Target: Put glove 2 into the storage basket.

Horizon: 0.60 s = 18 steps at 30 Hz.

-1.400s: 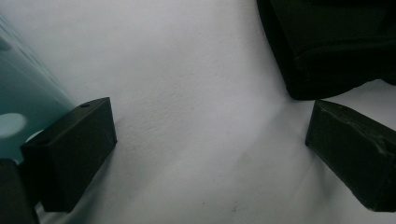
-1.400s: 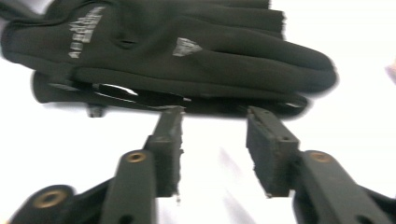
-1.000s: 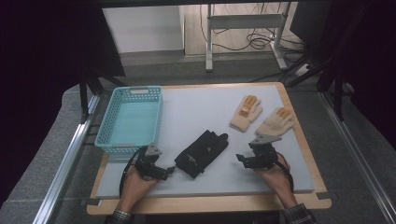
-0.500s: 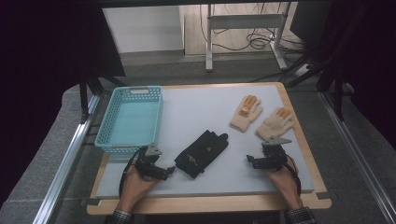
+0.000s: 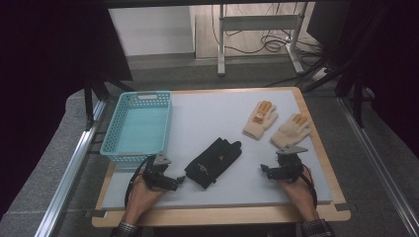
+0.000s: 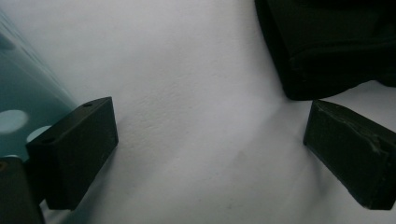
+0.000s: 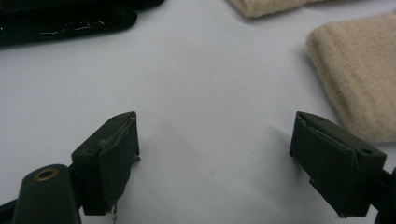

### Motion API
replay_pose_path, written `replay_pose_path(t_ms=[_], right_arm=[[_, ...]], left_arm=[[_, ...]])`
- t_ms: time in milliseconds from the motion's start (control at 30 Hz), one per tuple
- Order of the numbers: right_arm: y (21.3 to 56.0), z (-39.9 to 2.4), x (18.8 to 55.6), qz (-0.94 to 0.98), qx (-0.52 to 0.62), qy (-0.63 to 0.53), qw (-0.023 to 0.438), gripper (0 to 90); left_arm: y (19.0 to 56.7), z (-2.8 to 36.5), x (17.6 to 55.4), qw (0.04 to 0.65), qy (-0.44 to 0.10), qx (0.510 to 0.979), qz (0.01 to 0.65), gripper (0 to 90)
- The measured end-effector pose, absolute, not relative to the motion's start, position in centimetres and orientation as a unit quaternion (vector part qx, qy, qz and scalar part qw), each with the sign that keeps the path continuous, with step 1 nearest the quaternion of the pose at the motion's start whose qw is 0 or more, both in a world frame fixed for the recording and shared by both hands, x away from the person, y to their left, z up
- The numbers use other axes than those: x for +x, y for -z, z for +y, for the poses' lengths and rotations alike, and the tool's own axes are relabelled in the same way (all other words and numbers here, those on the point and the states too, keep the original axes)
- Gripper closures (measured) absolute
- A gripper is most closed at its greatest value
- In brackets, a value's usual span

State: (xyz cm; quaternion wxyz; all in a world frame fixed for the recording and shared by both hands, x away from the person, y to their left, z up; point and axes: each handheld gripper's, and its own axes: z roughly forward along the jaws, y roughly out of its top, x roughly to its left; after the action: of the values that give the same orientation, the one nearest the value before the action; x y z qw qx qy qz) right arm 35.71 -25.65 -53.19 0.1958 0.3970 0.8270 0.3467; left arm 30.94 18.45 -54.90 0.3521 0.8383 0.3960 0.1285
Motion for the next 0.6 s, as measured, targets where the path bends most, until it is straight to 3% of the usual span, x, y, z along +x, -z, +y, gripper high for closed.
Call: replay_pose_path(t_ms=[267,600], right_arm=[[53.2,-25.6,35.7,0.827,0.398,-0.346,0.196,15.2],[53.2,-25.6,35.7,0.826,0.398,-0.346,0.198,15.2]], left_arm=[[52.4,17.2,30.5,0.383,-0.099,0.841,0.369,2.3],[49.6,11.4,32.7,0.377,-0.088,0.854,0.348,0.3]])
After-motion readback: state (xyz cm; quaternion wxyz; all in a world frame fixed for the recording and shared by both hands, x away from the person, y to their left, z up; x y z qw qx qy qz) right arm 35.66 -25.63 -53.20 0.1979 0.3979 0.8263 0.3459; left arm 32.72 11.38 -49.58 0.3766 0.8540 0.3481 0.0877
